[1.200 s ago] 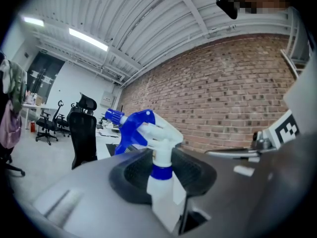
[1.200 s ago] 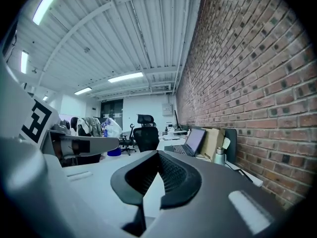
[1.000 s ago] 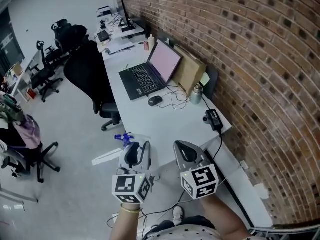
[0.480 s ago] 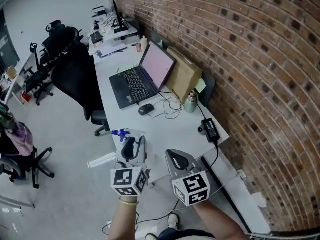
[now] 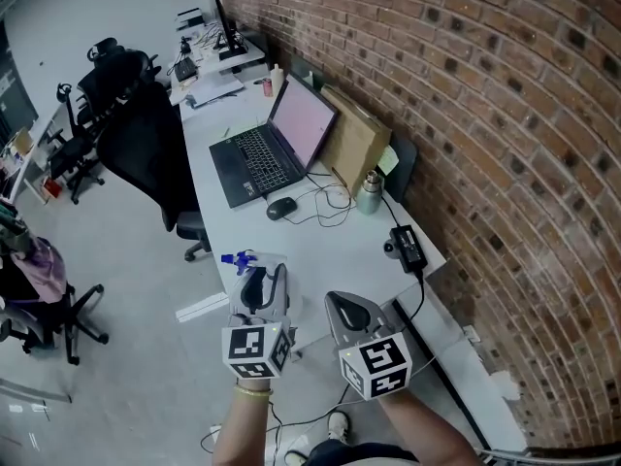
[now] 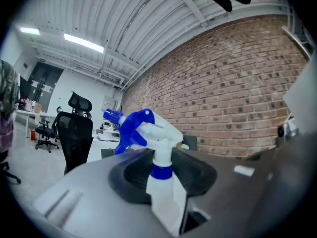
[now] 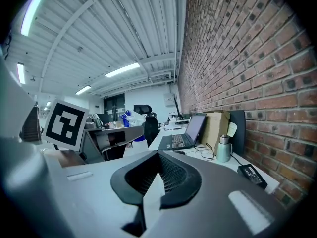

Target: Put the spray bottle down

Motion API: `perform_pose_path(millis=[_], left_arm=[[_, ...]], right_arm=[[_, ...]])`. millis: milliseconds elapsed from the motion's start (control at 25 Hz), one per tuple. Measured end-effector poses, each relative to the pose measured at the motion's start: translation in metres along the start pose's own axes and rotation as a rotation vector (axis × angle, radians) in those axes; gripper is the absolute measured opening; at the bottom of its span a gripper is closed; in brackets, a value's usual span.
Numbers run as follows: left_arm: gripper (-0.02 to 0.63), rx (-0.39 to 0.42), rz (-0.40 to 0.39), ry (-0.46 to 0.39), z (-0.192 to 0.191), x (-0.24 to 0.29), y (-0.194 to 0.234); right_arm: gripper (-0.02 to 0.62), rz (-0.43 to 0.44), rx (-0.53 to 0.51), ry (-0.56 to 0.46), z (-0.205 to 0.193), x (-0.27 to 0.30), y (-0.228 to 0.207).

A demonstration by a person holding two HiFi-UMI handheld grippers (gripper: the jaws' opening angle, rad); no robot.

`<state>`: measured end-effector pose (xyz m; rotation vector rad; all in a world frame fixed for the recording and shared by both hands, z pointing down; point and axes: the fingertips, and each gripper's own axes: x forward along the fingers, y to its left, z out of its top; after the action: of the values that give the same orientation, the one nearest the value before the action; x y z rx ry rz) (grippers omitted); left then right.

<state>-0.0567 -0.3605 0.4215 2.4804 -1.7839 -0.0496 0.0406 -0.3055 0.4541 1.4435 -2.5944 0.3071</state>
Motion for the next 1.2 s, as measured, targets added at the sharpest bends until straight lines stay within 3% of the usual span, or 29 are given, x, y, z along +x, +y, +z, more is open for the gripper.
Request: perform_pose_path(millis=[440,920,1040,1200], left_arm=[[0.143,0.071,0.022,0.085,-0.006,-0.001,-0.001],[0.155,0.059,0.037,0.134,-0.012,-0.044,-0.006],[0.117,0.026,0.064,0.147,-0.012,-0.069,-0.009],[0.009,0.003,0.098,0.147,-0.011,-0.105,-0.014]], right_arm=[[-0.002,0.004,0.006,0.003,-0.004,-0.009,0.006],[-0.002,-0.025,0.008,-0.010,-0.006,-0.037,0.013],[-0.002,-0.025,0.009,-0.022,-0.007,-0.045,0.018],[-0.002,-0.004,0.000,-0.050,-0.002,-0.059,0.033]])
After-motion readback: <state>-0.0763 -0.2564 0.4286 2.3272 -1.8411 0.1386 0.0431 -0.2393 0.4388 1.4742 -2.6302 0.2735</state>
